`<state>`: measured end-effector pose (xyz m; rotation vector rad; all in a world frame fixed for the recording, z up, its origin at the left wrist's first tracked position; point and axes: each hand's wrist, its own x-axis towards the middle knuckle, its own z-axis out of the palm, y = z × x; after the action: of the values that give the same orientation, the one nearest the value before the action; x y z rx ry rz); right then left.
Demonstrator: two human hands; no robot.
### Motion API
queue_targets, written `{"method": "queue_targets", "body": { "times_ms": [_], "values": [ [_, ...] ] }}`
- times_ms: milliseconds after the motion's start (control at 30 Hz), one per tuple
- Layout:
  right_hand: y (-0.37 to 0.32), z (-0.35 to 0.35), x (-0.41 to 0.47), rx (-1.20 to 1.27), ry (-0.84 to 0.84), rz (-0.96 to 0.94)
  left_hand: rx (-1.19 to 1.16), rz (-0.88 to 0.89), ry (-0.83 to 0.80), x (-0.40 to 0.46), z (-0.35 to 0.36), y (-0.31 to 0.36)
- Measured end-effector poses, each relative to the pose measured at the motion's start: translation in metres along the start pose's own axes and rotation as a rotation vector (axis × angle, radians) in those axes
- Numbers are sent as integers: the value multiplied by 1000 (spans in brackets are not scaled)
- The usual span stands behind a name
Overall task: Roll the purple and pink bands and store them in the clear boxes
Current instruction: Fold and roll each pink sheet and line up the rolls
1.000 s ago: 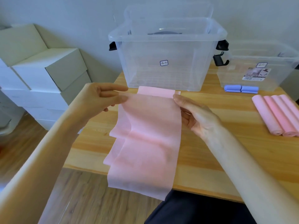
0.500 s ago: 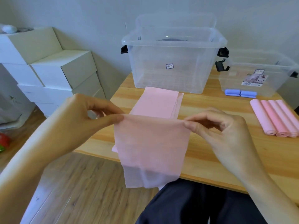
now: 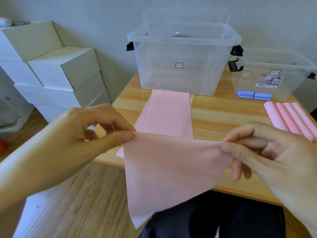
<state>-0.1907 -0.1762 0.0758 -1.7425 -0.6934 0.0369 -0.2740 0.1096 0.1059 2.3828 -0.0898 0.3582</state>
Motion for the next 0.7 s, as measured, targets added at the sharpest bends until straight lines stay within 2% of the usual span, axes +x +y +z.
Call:
{"method": "queue_targets", "body": {
  "times_ms": [67,267,500,700],
  "values": [
    [5,2,8,59,-20,61,20,-48,-30,8,4,-8],
    [38,18,39,3,12,180,-245,-236,-113,44,27,-44],
    [92,26,88,-67,82,253,-233,-347,23,96,61,-96],
    [131,35,122,-238,135,246,-160,-397,59,130,88,-119]
  ]
}}
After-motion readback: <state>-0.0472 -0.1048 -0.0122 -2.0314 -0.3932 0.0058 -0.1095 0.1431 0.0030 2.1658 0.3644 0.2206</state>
